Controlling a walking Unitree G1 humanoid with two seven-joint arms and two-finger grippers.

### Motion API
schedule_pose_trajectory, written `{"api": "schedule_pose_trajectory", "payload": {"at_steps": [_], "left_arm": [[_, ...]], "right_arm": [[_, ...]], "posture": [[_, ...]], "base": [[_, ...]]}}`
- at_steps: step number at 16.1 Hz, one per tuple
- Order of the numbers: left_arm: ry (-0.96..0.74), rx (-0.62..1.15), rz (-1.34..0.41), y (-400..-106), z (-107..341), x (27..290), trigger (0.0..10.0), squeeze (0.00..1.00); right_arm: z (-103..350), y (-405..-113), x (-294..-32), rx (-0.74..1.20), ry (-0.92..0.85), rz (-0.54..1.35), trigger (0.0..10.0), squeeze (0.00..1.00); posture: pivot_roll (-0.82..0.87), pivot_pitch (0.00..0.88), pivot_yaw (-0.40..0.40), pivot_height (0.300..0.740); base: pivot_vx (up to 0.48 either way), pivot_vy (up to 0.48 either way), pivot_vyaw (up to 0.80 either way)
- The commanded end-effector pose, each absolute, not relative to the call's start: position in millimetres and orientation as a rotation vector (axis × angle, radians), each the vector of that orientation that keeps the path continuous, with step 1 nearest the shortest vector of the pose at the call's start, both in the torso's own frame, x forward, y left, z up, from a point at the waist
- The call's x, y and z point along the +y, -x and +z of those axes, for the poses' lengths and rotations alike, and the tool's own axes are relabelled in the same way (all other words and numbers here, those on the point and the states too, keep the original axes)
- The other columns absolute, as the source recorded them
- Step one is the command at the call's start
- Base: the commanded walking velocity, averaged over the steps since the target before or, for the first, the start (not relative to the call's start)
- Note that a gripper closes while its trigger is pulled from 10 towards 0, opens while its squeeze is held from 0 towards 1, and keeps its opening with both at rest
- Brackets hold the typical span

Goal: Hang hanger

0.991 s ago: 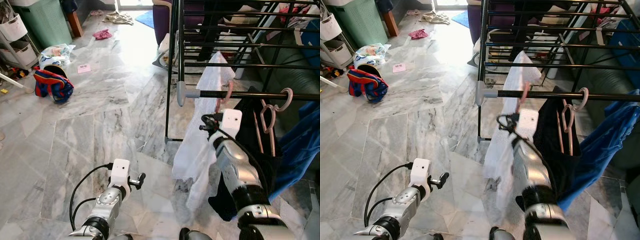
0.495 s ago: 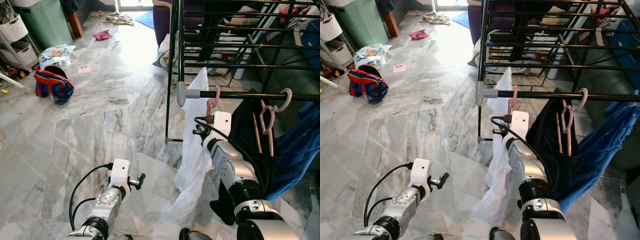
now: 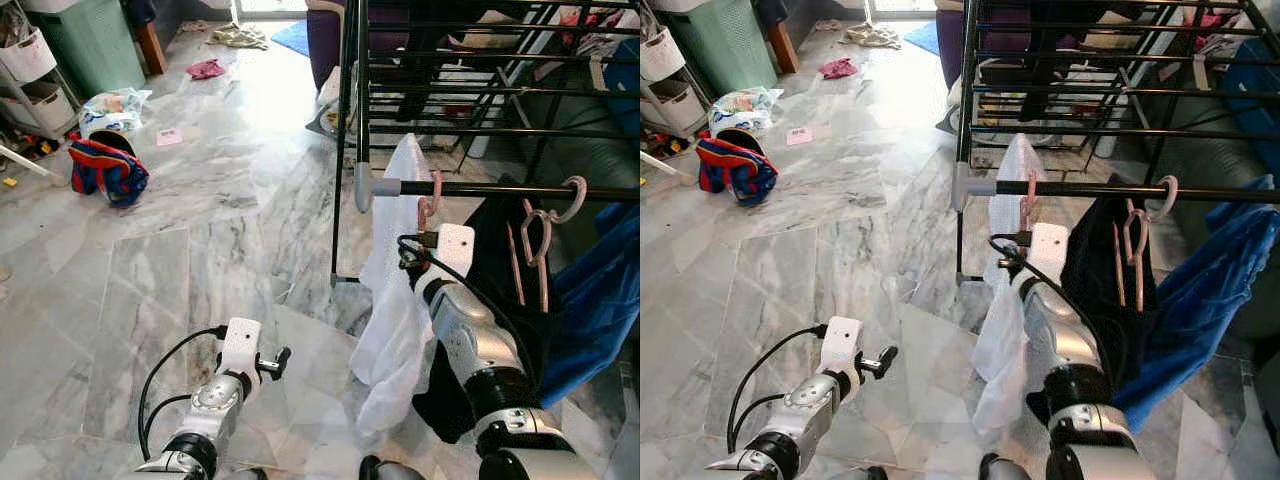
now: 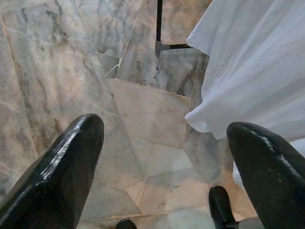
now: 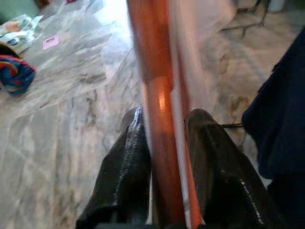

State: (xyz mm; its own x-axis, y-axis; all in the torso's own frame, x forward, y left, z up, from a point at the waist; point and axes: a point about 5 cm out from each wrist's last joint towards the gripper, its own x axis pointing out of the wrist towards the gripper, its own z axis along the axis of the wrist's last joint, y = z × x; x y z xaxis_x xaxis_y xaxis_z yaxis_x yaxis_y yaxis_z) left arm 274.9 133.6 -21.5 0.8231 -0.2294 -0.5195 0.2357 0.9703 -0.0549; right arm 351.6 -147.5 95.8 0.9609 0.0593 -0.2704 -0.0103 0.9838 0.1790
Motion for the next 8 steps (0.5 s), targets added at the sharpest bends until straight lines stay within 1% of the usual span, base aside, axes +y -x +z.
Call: {"api": "schedule_pose_trajectory", "payload": {"at_steps": [1, 5, 8], "left_arm": [[-0.024, 0.571, -0.247, -273.2, -23.7, 136.7, 10.0, 0.0], [-0.026, 0.571, -0.245, -273.4, -23.5, 137.7, 10.0, 0.0], [-0.024, 0.573, -0.248, -272.9, -23.9, 137.0, 10.0, 0.0]], "right_arm": [[103.2, -351.2, -150.2, 0.228, -0.143, 0.021, 10.0, 1.0], [112.1, -342.9, -149.7, 0.132, -0.07, 0.009, 10.0, 1.0], [113.4, -333.7, -150.1, 0.101, -0.031, -0.011, 10.0, 1.0]], "posture": [[-0.09, 0.145, 0.038, 0.74], [-0.09, 0.148, 0.039, 0.74], [-0.1, 0.153, 0.04, 0.74]], "base": [[0.0, 0.0, 0.0], [0.0, 0.0, 0.0], [0.0, 0.0, 0.0]]}}
